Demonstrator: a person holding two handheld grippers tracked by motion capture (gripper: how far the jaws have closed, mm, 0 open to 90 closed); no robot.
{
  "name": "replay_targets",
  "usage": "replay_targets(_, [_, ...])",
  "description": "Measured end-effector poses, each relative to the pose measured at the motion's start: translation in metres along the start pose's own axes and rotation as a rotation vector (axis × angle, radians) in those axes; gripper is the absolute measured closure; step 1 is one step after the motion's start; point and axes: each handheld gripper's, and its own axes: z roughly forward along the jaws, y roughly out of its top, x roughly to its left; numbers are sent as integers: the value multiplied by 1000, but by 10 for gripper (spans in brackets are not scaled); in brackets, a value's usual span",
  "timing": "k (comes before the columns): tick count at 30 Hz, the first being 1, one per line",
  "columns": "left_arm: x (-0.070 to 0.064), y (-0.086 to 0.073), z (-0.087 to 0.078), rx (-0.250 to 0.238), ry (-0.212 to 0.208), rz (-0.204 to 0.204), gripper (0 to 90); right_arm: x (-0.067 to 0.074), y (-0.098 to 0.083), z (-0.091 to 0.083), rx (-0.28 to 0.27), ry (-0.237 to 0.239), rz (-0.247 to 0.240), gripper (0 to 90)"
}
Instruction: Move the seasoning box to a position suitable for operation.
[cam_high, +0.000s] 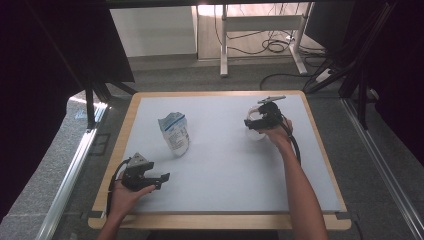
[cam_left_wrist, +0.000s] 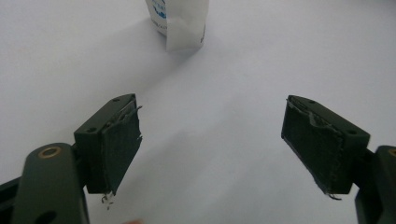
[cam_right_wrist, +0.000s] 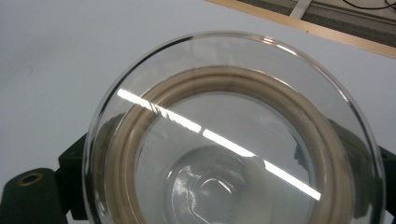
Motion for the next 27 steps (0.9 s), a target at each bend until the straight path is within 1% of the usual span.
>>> replay_targets(5, [0, 0, 1, 1, 1, -5, 195, 0, -1, 0, -10, 1, -2, 112])
replay_targets(11, [0, 0, 2, 0, -3, -5, 195, -3, -2, -3, -16, 16, 0, 112])
replay_targets(15, [0, 0, 3, 2, -4, -4, 196, -2, -4, -5, -13, 17, -19, 113])
replay_targets(21, [-1, 0, 3, 6, -3, -1, 196, -2, -7, -13, -14, 29, -34, 113])
replay_targets(24, [-1, 0, 3, 5, -4, -2, 196, -2, -8, -16, -21, 32, -30, 113])
replay_targets(27, [0, 0, 2, 3, -4, -4, 196, 0, -8, -22, -27, 38, -46, 113])
